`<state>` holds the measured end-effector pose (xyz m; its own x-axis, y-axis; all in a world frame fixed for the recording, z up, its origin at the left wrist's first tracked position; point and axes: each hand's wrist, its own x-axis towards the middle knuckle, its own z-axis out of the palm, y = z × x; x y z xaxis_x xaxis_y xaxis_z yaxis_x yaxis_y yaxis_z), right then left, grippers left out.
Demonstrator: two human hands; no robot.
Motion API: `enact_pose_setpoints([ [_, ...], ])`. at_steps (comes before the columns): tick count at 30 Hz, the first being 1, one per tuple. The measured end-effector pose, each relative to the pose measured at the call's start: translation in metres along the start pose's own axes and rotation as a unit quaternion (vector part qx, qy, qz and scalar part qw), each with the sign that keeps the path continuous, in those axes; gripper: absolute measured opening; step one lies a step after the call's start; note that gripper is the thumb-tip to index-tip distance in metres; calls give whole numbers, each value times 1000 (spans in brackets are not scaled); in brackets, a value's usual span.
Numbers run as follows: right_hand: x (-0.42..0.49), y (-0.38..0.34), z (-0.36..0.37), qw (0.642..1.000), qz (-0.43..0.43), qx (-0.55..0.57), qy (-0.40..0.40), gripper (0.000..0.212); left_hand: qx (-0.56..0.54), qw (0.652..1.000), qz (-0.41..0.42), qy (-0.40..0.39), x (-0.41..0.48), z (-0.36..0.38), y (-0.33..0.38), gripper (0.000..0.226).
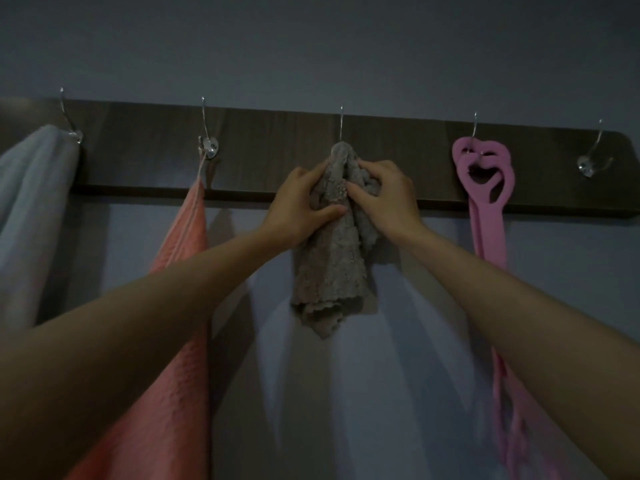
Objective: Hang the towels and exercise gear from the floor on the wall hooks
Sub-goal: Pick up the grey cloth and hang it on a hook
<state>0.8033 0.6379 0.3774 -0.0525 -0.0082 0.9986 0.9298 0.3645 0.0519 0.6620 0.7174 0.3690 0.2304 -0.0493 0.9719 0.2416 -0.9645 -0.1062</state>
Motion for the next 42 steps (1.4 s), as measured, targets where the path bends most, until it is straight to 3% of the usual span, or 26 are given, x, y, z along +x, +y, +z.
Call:
enact_pose_setpoints([
  [6,-11,-1,-2,991,-20,-131,-18,31,24,999,-42,26,-23,16,7,68],
  [15,-44,-18,-11,999,13,-2,-52,31,-49,996,-67,14,-55,31,15,74],
  [21,-55,-23,-25,995,36,-43,-77,43,-45,995,-90,8,-60,17,15,82],
  [27,-76,-31,-37,985,53,-136,-88,48,-42,993,-90,64,-74,6,19,75],
  [42,-107,-97,-77,987,52,-136,-71,48,-27,998,-28,54,-104,-54,56,68],
])
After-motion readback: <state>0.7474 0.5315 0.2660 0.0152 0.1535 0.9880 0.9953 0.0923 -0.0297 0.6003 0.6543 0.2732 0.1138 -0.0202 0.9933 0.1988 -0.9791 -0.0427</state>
